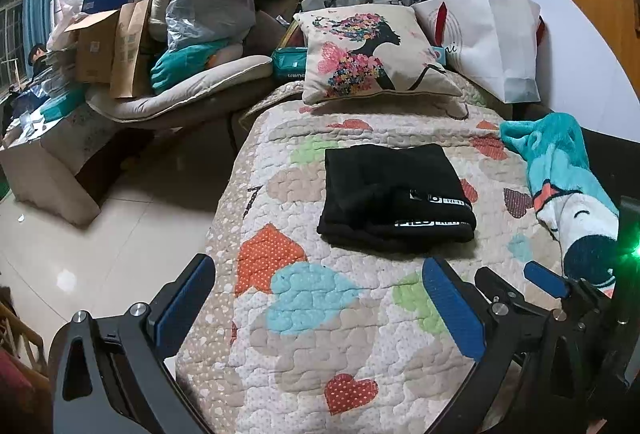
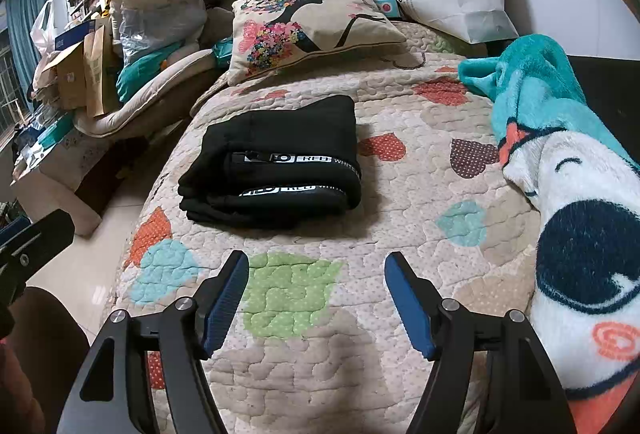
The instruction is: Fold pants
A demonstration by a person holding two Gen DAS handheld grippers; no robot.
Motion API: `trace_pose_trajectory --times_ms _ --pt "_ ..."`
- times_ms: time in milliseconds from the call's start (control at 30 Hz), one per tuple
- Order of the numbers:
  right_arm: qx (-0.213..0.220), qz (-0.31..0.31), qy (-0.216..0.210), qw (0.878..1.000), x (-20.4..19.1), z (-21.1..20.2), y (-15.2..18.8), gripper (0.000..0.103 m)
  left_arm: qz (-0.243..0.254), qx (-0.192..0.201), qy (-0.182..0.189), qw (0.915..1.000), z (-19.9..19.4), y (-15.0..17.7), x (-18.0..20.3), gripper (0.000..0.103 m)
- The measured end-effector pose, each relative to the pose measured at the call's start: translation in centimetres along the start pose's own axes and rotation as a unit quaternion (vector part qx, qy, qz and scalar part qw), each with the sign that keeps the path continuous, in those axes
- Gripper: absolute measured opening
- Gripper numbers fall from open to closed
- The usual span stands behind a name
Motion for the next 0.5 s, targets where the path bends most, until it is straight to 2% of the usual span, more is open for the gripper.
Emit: trace_pose_trajectory --times_ms 500 --pt "0.000 -0.001 -0.001 1.000 0.06 0.11 -0.04 0.077 0.007 -0.013 0.005 0.9999 0.57 0.57 0.04 0.103"
Point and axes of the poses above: each gripper's, at about its wrist camera, not at the fingertips, and z roughly the way its jaws point, x to its right, y to its underside, the point moved 7 cm from there along z, roughly the way its jaws point, and after that the axes turned 11 degrees about z, right-handed, at the moved point
